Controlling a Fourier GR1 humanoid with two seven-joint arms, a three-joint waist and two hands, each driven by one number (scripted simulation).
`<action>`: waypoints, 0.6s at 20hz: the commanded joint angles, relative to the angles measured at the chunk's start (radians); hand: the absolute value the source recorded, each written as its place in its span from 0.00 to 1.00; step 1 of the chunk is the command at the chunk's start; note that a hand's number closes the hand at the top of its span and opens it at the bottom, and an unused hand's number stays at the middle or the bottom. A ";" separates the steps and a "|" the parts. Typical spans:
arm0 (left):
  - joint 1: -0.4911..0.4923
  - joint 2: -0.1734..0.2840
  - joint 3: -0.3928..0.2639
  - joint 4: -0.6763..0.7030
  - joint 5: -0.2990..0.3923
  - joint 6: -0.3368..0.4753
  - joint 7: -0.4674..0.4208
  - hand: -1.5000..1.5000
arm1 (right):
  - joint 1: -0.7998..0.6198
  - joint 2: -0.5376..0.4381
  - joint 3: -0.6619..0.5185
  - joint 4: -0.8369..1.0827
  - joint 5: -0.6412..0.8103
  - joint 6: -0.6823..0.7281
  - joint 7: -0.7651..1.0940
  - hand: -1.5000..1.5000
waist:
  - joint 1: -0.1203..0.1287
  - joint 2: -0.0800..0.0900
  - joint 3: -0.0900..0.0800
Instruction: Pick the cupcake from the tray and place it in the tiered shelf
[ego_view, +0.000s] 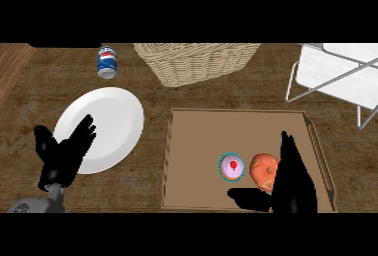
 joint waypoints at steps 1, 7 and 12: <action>0.019 -0.008 -0.015 0.000 -0.006 0.004 0.032 0.50 | -0.065 0.022 -0.006 0.069 0.014 0.033 0.240 0.00 | 0.003 0.006 -0.006; 0.007 -0.038 -0.007 0.045 -0.009 0.003 0.011 0.50 | -0.077 0.023 -0.004 0.121 0.020 0.012 0.240 0.00 | -0.008 0.007 -0.006; -0.020 -0.010 0.013 0.020 -0.003 0.001 0.063 0.50 | -0.084 0.023 -0.020 0.178 0.029 0.009 0.240 0.00 | -0.008 0.006 -0.005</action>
